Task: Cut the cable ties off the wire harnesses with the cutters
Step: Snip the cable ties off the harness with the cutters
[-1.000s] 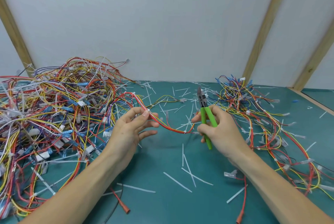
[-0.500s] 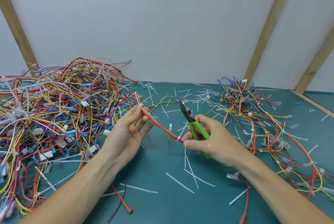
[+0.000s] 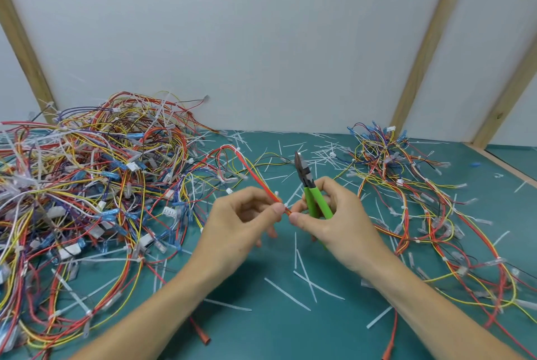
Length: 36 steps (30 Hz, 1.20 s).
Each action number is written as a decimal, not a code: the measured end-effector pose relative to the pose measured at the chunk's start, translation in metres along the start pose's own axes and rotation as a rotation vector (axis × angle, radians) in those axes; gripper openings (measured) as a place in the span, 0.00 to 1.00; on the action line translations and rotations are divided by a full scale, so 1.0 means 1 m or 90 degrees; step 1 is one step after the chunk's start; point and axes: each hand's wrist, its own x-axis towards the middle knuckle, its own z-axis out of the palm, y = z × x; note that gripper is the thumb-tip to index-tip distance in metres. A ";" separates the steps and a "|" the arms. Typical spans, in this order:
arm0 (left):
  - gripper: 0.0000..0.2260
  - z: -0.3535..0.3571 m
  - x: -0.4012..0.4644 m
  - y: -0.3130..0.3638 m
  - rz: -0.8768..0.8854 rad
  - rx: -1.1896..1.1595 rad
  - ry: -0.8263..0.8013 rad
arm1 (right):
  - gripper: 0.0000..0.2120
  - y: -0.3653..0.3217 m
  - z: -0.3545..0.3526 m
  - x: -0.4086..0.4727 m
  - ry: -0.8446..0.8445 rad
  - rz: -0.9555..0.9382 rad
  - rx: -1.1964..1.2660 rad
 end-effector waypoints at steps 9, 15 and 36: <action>0.04 -0.005 0.003 -0.001 -0.008 0.021 0.069 | 0.09 -0.008 -0.011 0.001 -0.030 0.017 -0.002; 0.02 -0.016 0.007 -0.004 -0.019 -0.001 0.134 | 0.16 -0.014 -0.030 0.004 -0.164 0.103 -0.013; 0.13 -0.012 0.006 0.005 -0.057 -0.126 0.130 | 0.10 -0.011 -0.016 0.001 -0.195 0.135 -0.005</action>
